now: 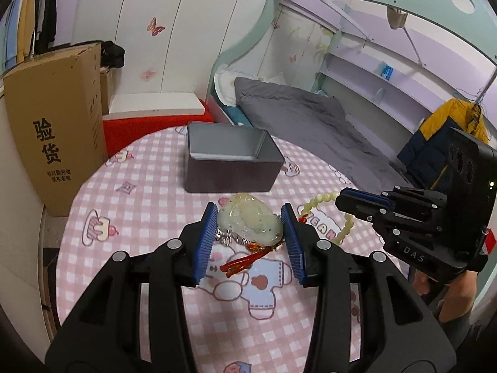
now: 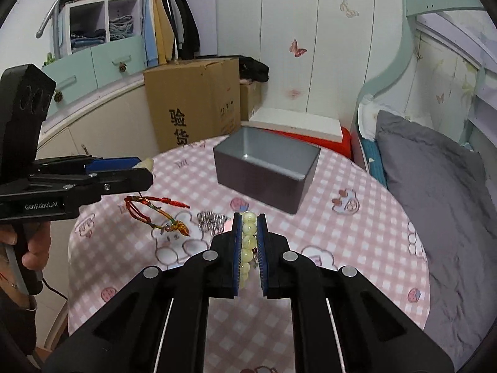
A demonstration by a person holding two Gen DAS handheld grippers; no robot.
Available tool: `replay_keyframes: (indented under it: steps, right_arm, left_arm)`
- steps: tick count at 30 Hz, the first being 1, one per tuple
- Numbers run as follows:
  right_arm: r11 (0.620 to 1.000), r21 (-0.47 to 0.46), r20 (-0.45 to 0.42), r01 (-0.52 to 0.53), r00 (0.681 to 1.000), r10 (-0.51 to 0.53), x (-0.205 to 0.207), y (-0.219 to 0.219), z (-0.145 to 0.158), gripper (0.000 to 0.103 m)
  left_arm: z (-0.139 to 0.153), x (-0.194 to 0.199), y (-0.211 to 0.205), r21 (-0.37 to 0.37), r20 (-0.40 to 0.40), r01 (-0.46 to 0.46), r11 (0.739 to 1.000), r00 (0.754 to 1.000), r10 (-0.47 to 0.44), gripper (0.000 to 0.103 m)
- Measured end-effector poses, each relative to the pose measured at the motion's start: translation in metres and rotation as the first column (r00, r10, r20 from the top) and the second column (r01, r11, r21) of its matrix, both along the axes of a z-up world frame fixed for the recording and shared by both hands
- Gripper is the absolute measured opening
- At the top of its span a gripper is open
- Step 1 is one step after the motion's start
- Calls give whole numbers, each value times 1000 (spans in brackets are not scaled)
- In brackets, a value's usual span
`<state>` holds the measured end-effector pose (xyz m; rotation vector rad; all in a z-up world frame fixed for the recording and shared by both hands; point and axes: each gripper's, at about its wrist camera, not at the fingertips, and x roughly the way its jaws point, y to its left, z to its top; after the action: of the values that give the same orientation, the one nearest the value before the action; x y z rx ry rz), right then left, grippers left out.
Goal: Organize jewelry
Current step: 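Carry the jade pendant with the left gripper while the right gripper grasps the cream bead bracelet, then lower both items into the grey tin and open both grippers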
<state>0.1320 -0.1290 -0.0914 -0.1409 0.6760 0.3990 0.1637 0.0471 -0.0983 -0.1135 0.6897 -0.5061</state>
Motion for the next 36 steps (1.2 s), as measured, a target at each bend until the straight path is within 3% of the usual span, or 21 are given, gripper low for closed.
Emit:
replay_keyframes:
  steps: [5, 11, 15, 24, 36]
  right_arm:
    - [999, 36, 35, -9, 999, 8, 21, -2, 18, 8]
    - [997, 81, 67, -2, 998, -3, 63, -5, 32, 8]
    - [995, 99, 85, 17, 996, -26, 92, -5, 33, 8]
    - [995, 96, 27, 40, 999, -43, 135, -3, -2, 8]
    - [994, 102, -68, 50, 997, -43, 140, -6, -39, 8]
  left_arm:
    - [16, 19, -8, -5, 25, 27, 1000, 999, -27, 41]
    - [45, 68, -23, 6, 75, 39, 999, 996, -39, 41]
    - [48, 103, -35, 23, 83, 26, 999, 996, -28, 41]
    - [4, 162, -59, 79, -10, 11, 997, 1000, -11, 41]
    - [-43, 177, -63, 128, -123, 22, 992, 992, -6, 42]
